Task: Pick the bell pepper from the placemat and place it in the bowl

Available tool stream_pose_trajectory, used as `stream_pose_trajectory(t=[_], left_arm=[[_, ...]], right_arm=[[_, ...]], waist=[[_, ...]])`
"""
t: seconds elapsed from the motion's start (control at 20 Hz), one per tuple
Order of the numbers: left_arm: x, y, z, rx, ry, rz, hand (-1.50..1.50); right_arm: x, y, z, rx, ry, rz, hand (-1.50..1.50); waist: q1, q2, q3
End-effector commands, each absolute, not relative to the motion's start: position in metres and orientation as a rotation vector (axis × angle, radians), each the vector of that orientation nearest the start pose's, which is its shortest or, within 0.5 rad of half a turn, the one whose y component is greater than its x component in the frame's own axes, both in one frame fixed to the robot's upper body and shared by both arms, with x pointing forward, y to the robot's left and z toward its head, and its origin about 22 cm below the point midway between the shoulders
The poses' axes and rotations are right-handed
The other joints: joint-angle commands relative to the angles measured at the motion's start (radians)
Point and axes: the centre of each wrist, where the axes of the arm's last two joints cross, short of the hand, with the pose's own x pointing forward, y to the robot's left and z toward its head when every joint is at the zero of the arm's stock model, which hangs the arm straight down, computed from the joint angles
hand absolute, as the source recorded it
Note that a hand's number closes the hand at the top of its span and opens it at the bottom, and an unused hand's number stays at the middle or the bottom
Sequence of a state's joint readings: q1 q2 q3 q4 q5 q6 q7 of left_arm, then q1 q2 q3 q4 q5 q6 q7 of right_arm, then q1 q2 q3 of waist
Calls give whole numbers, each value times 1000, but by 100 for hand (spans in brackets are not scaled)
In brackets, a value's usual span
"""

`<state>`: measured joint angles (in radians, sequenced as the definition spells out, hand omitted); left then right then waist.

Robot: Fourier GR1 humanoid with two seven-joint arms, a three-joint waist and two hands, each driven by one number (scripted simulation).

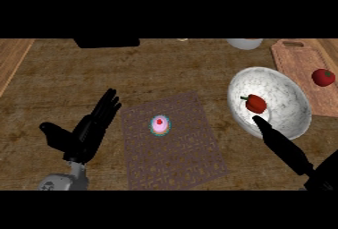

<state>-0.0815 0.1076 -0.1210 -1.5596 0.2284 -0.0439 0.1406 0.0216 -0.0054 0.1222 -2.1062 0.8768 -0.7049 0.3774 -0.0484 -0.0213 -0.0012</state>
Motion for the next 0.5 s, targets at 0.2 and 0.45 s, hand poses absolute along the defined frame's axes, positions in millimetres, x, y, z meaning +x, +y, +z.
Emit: stream_pose_trajectory(t=[0.2,0.45], left_arm=[[255,224,22,-207,-1473,-68,0],[257,233,21,-180,-1464,-56,0]], right_arm=[[110,-156,98,-1028,-1900,-245,150],[70,-116,72,-952,-1823,-195,150]], waist=[[-20,-10,0],[-43,-15,0]])
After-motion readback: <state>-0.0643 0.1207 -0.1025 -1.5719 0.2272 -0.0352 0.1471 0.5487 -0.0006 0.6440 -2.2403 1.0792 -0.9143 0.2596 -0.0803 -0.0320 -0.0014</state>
